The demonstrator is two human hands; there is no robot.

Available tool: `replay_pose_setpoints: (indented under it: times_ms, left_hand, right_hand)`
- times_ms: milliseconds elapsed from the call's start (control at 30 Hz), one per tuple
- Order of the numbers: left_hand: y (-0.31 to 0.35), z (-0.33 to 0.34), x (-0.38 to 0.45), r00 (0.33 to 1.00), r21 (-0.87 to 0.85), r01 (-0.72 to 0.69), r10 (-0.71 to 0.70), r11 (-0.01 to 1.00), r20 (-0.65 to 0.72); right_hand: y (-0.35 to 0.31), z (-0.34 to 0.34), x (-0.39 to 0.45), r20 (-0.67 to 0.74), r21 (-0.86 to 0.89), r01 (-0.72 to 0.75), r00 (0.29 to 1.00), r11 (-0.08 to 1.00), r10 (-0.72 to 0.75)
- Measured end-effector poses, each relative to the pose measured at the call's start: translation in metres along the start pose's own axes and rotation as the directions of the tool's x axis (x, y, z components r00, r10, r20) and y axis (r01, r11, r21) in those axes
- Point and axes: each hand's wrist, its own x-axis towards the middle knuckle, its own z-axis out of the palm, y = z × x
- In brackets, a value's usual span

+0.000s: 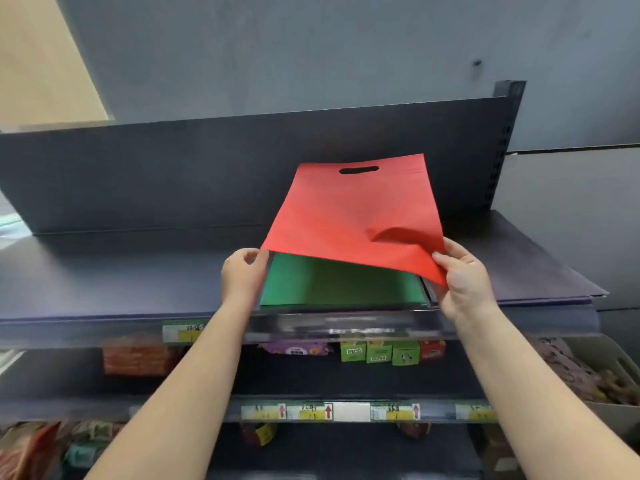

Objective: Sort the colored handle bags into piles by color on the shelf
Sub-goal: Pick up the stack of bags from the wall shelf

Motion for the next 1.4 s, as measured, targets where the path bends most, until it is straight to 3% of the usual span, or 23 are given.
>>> replay_pose_setpoints:
  times_ms: [100,133,200,300,433,500,600,733,933,1067,1267,1400]
  left_hand:
    - [0.014,-0.021,-0.004,0.974,-0.435,0.186,-0.106,0.881,0.202]
    - [0.015,-0.029,-0.004,0.959,-0.479,0.229,-0.113,0.847,0.259]
    - [0.016,-0.045,-0.003,0.957,-0.41,0.221,-0.116,0.885,0.264]
    - [0.007,-0.068,0.003,0.99,-0.177,0.081,-0.059,0.981,0.13]
    - [-0.016,-0.098,0.015,0.999,-0.021,0.013,-0.014,1.0,-0.042]
    - [-0.027,-0.109,0.024,0.992,0.095,-0.022,0.033,0.995,-0.12]
    - [-0.046,-0.13,0.039,0.973,0.249,-0.063,0.115,0.966,-0.199]
    - [-0.072,-0.156,0.064,0.973,0.372,-0.104,0.172,0.923,-0.154]
    - [-0.109,-0.174,0.091,0.99,0.462,-0.116,0.139,0.879,-0.015]
    - [-0.124,-0.181,0.101,0.995,0.484,-0.102,0.093,0.869,0.044]
    - [-0.128,-0.184,0.107,0.981,0.555,-0.159,0.068,0.816,0.182]
    - [-0.119,-0.183,0.105,0.981,0.754,-0.174,0.049,0.633,0.186]
  right_hand:
    - [0.011,0.012,0.005,0.05,-0.013,-0.02,0.999,1.0,0.021]
    - [0.015,0.018,0.007,0.073,-0.026,-0.026,0.997,0.999,0.028]
    - [0.023,0.032,0.012,0.119,-0.039,-0.032,0.992,0.999,0.036]
    - [0.037,0.055,0.015,0.179,-0.087,-0.016,0.983,0.996,0.032]
    - [0.059,0.086,0.011,0.276,-0.258,0.107,0.96,0.96,-0.032]
    - [0.07,0.1,0.008,0.282,-0.378,0.206,0.954,0.902,-0.1]
    - [0.091,0.128,0.003,0.318,-0.605,0.376,0.922,0.702,-0.22]
    - [0.118,0.163,-0.009,0.416,-0.781,0.486,0.873,0.393,-0.253]
    - [0.143,0.193,-0.021,0.373,-0.911,0.389,0.919,0.135,-0.126]
    - [0.147,0.202,-0.023,0.289,-0.956,0.291,0.956,0.039,-0.04]
    - [0.149,0.204,-0.028,0.266,-0.964,0.263,0.961,-0.043,-0.072]
    - [0.143,0.202,-0.033,0.28,-0.959,0.274,0.956,-0.075,-0.088]
